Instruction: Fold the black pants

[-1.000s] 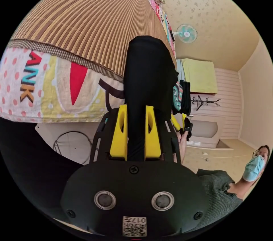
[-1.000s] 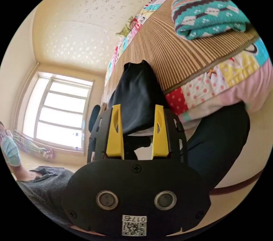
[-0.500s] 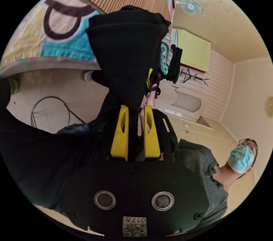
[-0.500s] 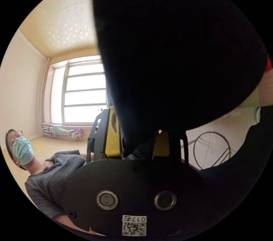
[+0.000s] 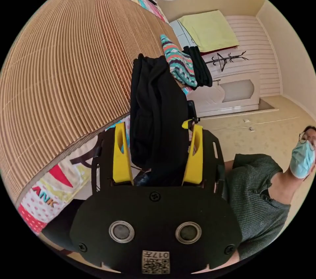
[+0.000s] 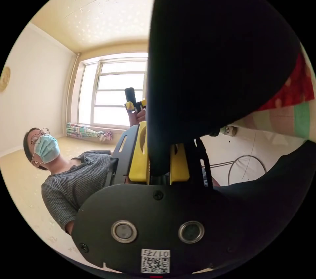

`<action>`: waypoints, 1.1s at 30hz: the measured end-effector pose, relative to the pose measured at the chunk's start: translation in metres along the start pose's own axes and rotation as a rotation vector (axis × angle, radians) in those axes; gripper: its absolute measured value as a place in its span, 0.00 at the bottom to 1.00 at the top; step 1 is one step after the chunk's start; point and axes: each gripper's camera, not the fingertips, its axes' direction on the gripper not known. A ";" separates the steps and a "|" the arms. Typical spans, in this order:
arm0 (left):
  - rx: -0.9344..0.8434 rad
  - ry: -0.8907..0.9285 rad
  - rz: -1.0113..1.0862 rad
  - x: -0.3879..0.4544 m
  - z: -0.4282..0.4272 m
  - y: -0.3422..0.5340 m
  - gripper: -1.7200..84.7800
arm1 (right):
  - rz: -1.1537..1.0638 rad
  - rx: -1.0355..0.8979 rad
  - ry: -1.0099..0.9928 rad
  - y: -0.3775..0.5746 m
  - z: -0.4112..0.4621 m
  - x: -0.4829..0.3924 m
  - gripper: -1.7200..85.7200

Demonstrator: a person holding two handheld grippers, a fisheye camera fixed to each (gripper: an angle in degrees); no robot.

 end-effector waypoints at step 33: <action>0.844 -0.362 -0.490 0.114 -0.718 0.207 0.23 | -0.431 -0.464 -0.008 -0.264 0.748 -0.269 0.13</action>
